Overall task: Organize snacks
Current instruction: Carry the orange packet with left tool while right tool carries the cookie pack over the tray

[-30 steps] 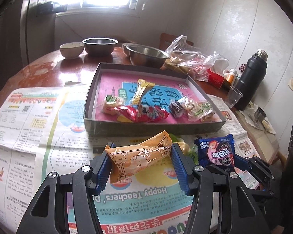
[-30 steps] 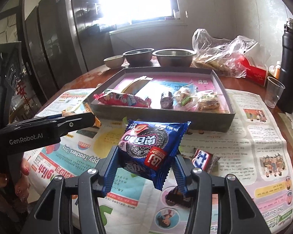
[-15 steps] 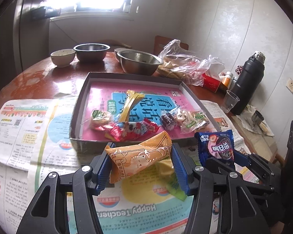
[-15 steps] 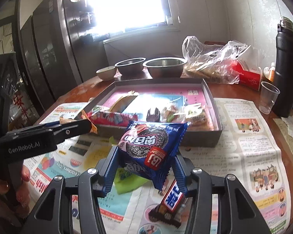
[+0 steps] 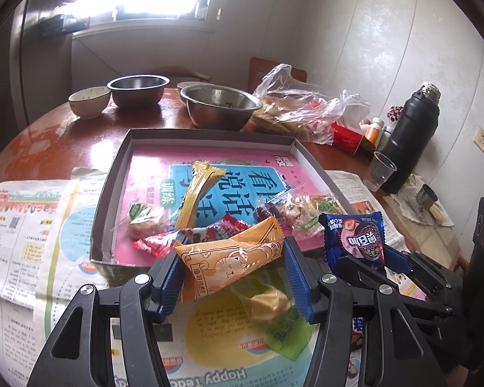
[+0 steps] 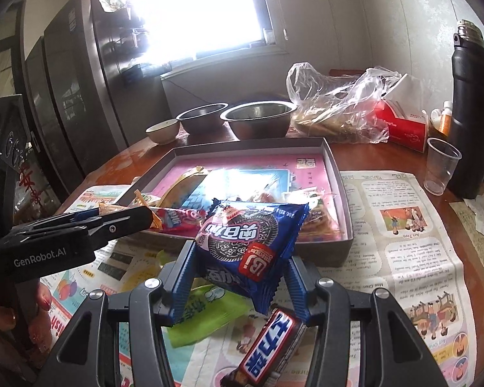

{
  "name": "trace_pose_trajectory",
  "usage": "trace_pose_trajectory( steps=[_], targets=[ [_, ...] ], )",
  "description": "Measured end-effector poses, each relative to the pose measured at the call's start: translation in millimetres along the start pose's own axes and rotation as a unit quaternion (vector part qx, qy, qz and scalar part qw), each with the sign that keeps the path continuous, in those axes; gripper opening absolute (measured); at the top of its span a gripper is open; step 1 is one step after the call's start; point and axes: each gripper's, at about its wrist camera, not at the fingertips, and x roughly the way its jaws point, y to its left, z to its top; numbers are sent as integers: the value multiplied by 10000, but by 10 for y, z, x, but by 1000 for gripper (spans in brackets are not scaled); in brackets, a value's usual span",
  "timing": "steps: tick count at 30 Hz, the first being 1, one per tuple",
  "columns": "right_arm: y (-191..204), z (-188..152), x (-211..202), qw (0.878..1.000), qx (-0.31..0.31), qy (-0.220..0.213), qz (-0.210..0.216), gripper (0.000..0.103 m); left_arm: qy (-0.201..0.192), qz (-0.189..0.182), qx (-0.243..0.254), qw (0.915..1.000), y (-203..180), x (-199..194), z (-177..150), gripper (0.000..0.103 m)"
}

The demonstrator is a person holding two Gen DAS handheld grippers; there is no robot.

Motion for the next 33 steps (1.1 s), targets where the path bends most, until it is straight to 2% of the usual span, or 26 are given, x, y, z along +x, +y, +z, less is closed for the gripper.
trace_pose_trajectory(
  steps=[22, 33],
  targets=[
    [-223, 255, 145, 9997, 191, -118, -102, 52, 84, -31, 73, 9999, -90, 339, 235, 59],
    [-307, 340, 304, 9993, 276, -45, -230, 52, 262, -18, 104, 9996, -84, 555, 265, 60]
  ],
)
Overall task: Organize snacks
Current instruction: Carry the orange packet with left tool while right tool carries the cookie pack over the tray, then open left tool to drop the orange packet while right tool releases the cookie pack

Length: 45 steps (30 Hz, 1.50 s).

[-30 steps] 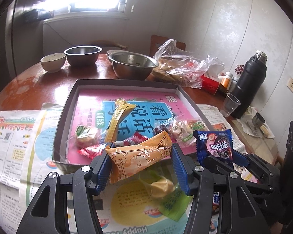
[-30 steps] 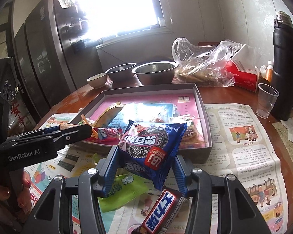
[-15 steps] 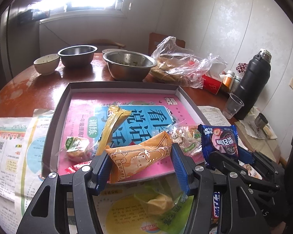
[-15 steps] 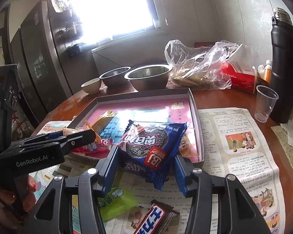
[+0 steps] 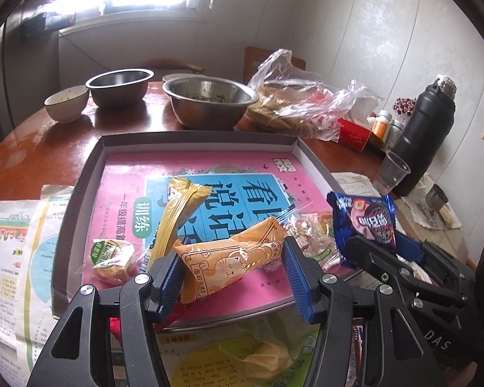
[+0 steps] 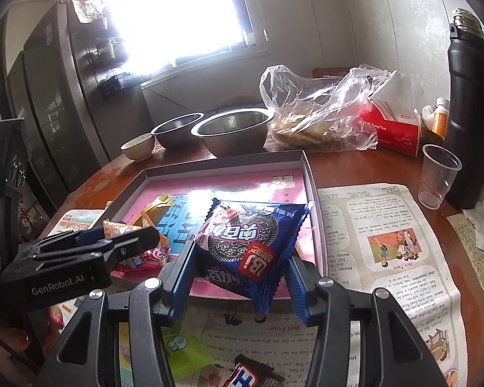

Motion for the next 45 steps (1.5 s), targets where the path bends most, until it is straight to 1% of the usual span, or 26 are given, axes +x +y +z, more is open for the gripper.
trace_pose_trajectory(
  steps=[7, 11, 17, 23, 28, 31, 39, 45],
  targets=[
    [11, 64, 177, 9999, 18, 151, -6, 52, 76, 34, -38, 10000, 27, 75, -3, 60],
    [50, 103, 262, 9998, 32, 204, 26, 52, 63, 142, -72, 9999, 64, 86, 0, 60],
    [66, 95, 337, 9995, 28, 300, 55, 52, 81, 174, -127, 9997, 123, 94, -7, 61],
    [81, 85, 345, 9996, 25, 284, 56, 54, 84, 203, -140, 9997, 136, 93, -11, 62],
    [36, 89, 333, 9994, 181, 284, 83, 54, 88, 234, -162, 9996, 144, 94, -9, 62],
    [22, 89, 322, 9994, 208, 270, 21, 56, 100, 253, -172, 9995, 146, 97, -7, 63],
    [6, 81, 280, 9993, 285, 238, 16, 60, 159, 317, -165, 9992, 141, 113, -16, 64],
    [-20, 82, 242, 9992, 326, 213, -13, 61, 159, 352, -174, 9991, 137, 104, -22, 65]
  ],
)
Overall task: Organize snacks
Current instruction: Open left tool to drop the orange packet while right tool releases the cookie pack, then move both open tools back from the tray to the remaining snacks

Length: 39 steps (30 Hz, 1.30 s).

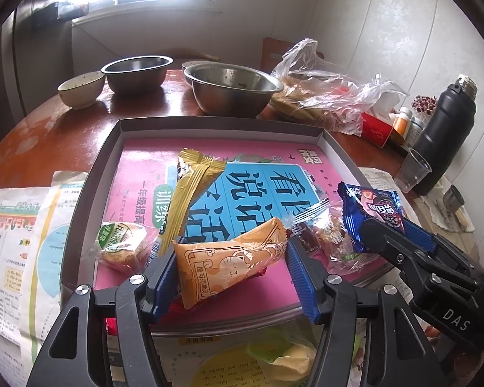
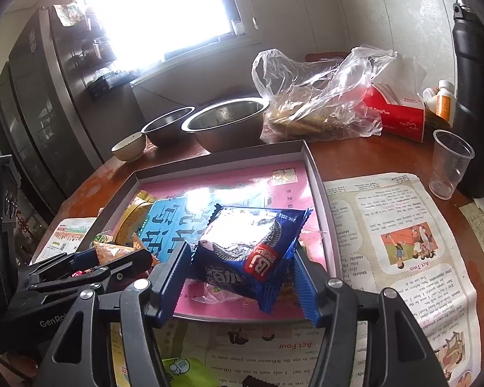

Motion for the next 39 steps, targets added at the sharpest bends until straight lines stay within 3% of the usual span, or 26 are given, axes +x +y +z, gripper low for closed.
trace_pose_trajectory(
  steps=[11, 39],
  targets=[
    [1, -5, -75, 10000, 9, -84, -14, 64, -78, -2, -12, 10000, 1, -84, 0, 75],
    [-40, 47, -317, 9992, 55, -376, -130, 67, -542, -154, 13, 9984, -9, -527, 28, 77]
  ],
)
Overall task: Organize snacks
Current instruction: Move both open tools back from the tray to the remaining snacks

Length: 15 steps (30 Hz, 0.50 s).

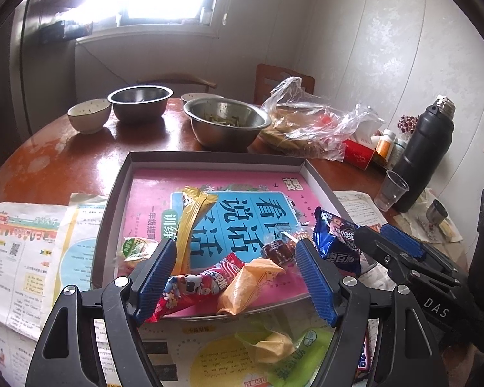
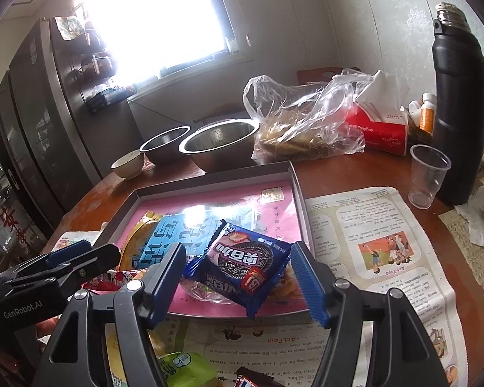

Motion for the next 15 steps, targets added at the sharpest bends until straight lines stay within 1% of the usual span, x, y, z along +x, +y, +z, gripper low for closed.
trace_pose_trajectory(
  steps=[9, 15],
  targets=[
    [-33, -11, -135, 10000, 5, -79, -42, 68, 8, -17, 144, 9999, -58, -108, -53, 77],
    [-28, -79, -220, 10000, -46, -65, -39, 68, 51, 0, 233, 9997, -99, -174, -126, 78]
  ],
)
